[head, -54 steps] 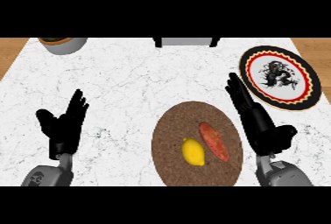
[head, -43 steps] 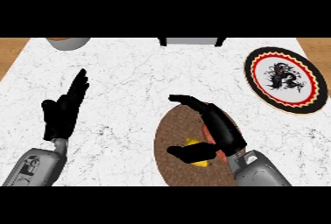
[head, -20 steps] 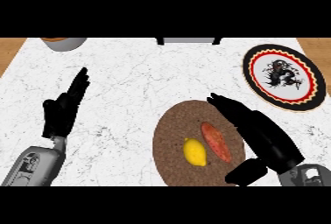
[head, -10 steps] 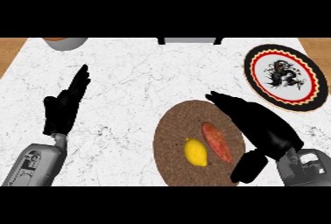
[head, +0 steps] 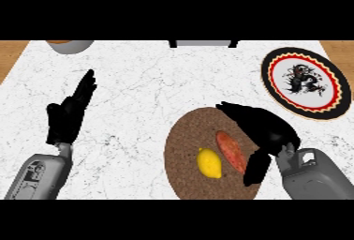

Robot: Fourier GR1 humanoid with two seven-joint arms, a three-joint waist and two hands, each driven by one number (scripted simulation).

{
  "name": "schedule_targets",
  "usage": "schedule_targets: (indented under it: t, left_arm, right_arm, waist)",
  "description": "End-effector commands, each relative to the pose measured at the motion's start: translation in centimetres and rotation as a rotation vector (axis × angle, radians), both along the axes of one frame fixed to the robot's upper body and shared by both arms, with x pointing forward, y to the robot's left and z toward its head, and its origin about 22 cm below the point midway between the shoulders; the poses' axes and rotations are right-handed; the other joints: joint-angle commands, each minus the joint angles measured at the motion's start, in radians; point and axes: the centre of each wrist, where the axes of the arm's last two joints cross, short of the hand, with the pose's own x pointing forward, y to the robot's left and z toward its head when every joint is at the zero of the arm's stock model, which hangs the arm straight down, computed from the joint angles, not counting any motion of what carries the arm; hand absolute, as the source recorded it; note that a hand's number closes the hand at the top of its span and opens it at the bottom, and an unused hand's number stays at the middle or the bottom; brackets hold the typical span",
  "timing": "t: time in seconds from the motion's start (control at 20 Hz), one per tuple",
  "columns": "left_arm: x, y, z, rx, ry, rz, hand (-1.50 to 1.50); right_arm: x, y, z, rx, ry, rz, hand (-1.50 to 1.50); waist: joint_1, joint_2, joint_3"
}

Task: Pick the sweet potato from the placemat and place it in the plate

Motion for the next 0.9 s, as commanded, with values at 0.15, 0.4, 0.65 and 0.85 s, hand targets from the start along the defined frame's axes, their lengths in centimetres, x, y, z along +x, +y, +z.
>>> schedule_targets:
  t: [0.15,0.4,0.65,0.85]
  left_arm:
    - [1.0,0.4,0.9,0.001,0.016,-0.011,0.00]
    - [-0.6,0.7,-0.5,-0.003,-0.006,0.008,0.00]
    - [1.5,0.6,0.3,0.006,0.001,-0.012,0.00]
    - [0.1,-0.7,1.0,-0.005,0.009,-0.012,0.00]
  right_arm:
    - [-0.3,-1.8,-4.7,-0.045,0.047,0.017,-1.50]
    - [0.9,0.4,-7.1,-0.075,0.075,0.028,-1.50]
    - [0.3,0.4,-7.6,-0.087,0.084,0.013,-1.50]
    - [-0.3,-1.9,-10.5,-0.124,0.089,0.002,-1.50]
  waist:
    - [-0.004,0.000,0.000]
    - [0.001,0.000,0.000]
    - [-0.004,0.000,0.000]
    - [-0.003,-0.001,0.000]
